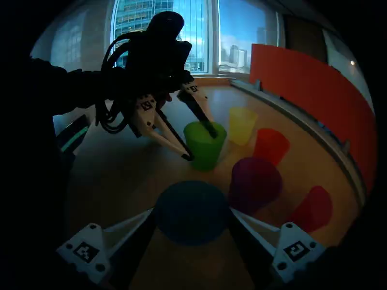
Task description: Pour water
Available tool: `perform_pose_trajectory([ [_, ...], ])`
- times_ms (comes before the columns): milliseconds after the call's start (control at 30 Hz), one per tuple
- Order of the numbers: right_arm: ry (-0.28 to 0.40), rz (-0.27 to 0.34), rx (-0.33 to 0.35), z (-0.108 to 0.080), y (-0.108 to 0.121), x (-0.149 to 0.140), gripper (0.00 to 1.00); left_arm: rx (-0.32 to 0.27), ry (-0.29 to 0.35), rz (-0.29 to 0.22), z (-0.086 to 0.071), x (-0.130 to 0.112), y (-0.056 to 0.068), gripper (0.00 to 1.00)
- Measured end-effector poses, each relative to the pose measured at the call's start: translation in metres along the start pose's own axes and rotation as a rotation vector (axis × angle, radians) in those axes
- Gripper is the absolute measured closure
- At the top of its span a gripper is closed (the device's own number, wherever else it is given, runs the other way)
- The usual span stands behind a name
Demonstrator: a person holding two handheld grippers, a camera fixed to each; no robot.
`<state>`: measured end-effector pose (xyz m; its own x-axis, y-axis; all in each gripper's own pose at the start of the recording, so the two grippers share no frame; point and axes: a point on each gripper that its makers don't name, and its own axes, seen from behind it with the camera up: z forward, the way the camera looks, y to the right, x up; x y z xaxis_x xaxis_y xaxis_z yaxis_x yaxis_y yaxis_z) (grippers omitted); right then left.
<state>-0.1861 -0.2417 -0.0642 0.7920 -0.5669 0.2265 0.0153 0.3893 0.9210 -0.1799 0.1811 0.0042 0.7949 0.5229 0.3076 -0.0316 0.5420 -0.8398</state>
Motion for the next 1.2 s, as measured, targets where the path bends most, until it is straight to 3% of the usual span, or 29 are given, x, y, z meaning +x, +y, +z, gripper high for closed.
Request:
perform_pose_trajectory([
  [233, 0.001, -0.007, -0.003, 0.0, 0.0, 0.0, 0.0, -0.001, 0.003, -0.015, 0.003, 0.0, 0.001, 0.15],
  [400, 0.003, -0.011, -0.012, 0.001, 0.001, -0.001, 0.08, 0.001, 0.001, -0.012, 0.003, 0.0, 0.001, 0.16],
  [767, 0.04, 0.001, -0.017, -0.006, 0.0, 0.0, 0.09, 0.015, 0.008, -0.017, -0.001, 0.001, 0.002, 0.16],
  [1000, 0.08, 0.021, -0.036, -0.02, 0.0, 0.011, 0.09, 0.022, 0.07, -0.05, -0.011, 0.023, 0.003, 0.16],
  [1200, 0.12, 0.028, -0.081, -0.038, 0.009, 0.025, 0.09, 0.053, 0.131, -0.05, -0.028, 0.047, 0.001, 0.15],
])
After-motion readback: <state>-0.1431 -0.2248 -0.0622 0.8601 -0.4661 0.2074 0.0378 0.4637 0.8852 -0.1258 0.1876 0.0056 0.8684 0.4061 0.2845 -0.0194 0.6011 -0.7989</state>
